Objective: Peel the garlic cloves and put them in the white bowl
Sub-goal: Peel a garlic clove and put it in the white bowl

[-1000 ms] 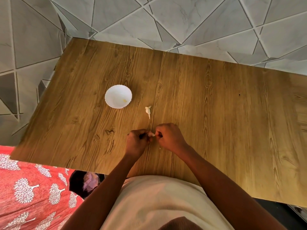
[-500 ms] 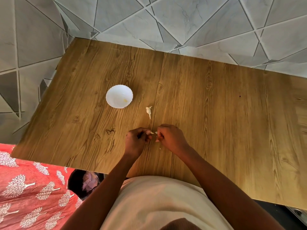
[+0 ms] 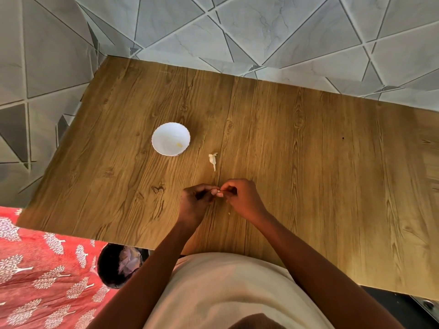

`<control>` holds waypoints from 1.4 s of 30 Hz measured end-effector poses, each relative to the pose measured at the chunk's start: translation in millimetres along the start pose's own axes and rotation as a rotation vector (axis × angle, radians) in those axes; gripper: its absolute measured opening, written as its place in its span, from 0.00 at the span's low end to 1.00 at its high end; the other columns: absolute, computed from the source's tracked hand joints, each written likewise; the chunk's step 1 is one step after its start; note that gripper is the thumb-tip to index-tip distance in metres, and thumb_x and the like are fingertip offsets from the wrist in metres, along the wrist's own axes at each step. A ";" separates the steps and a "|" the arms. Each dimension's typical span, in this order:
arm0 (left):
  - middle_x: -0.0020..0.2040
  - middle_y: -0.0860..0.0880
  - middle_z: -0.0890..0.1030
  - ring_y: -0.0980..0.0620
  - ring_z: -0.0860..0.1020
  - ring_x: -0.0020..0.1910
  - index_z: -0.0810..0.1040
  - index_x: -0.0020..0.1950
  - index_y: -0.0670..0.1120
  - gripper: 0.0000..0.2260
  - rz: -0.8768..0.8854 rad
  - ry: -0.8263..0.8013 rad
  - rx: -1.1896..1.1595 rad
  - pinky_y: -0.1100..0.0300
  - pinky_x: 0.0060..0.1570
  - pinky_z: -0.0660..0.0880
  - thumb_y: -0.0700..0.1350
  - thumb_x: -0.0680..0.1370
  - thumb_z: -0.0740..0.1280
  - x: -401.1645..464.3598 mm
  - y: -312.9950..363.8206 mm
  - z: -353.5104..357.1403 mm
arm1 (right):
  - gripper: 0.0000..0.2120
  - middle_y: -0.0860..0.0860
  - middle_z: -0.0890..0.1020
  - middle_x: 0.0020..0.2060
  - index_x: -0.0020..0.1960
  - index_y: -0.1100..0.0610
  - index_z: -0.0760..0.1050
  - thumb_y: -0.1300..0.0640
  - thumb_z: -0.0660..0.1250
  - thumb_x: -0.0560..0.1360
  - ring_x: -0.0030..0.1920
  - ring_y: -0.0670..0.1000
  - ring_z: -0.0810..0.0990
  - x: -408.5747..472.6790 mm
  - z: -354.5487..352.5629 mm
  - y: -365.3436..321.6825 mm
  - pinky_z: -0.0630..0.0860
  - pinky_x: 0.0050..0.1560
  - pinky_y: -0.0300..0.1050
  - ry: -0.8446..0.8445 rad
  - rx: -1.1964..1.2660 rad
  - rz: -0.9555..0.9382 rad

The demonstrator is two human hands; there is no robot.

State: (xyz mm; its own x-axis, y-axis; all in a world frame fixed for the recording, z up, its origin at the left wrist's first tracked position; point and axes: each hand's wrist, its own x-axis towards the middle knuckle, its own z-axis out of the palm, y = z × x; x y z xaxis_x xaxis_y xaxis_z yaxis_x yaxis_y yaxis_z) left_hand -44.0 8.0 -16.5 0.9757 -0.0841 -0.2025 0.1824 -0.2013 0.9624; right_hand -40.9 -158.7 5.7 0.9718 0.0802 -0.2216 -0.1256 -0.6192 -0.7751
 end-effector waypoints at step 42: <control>0.36 0.51 0.84 0.52 0.81 0.33 0.86 0.47 0.44 0.04 0.132 0.031 0.269 0.48 0.37 0.82 0.36 0.78 0.72 -6.3 3.1 -2.9 | 0.03 0.48 0.83 0.38 0.48 0.57 0.83 0.63 0.71 0.77 0.38 0.43 0.80 -4.2 -0.8 7.4 0.77 0.41 0.35 -0.041 0.117 -0.062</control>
State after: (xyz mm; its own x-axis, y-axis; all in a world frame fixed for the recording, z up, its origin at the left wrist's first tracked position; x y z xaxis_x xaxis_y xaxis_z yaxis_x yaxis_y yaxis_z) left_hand -49.2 10.8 -11.8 0.9928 -0.0975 -0.0695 0.0194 -0.4420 0.8968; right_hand -45.8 -164.3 1.4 0.9697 0.1487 -0.1938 -0.0907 -0.5173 -0.8510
